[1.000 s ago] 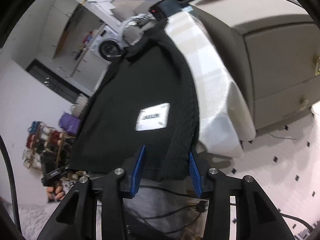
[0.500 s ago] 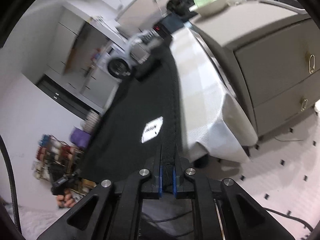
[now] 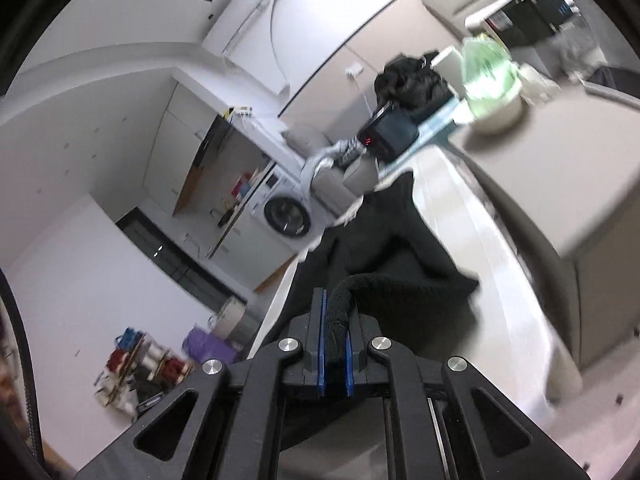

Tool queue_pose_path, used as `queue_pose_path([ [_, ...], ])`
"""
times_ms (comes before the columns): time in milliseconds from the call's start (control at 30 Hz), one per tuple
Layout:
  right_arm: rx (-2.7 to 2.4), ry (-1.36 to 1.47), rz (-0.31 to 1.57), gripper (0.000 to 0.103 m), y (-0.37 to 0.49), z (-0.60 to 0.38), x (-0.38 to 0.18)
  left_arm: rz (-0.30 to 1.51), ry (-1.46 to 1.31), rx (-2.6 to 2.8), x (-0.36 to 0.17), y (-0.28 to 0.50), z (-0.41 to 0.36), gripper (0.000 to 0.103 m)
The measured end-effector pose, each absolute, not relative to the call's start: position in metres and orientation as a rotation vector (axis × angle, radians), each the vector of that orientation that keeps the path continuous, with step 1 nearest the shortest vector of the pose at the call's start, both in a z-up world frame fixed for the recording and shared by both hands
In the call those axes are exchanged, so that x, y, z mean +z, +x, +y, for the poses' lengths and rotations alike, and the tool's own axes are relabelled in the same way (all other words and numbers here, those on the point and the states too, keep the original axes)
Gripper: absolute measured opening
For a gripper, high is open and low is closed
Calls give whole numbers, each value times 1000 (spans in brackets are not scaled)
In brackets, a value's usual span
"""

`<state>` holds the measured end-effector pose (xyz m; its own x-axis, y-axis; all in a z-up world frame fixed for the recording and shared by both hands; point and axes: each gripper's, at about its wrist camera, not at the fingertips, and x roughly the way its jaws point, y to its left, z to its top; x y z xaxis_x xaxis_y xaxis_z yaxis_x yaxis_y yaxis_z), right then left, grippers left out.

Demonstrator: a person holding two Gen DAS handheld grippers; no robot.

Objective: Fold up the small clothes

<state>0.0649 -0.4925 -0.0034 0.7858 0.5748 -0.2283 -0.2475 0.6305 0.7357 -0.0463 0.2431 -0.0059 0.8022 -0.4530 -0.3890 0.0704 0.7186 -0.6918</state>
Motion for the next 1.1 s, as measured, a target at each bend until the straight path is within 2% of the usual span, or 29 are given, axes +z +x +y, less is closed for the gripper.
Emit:
queue_pose_path([
  [233, 410, 734, 442, 7, 161, -466, 18, 485, -744, -242, 14, 50, 255, 2],
  [567, 268, 765, 481, 7, 300, -455, 28, 542, -753, -137, -1, 197, 264, 2],
  [800, 200, 824, 493, 7, 352, -458, 15, 545, -755, -122, -6, 278, 269, 2],
  [1100, 136, 821, 484, 7, 427, -452, 30, 529, -785, -70, -8, 371, 281, 2],
])
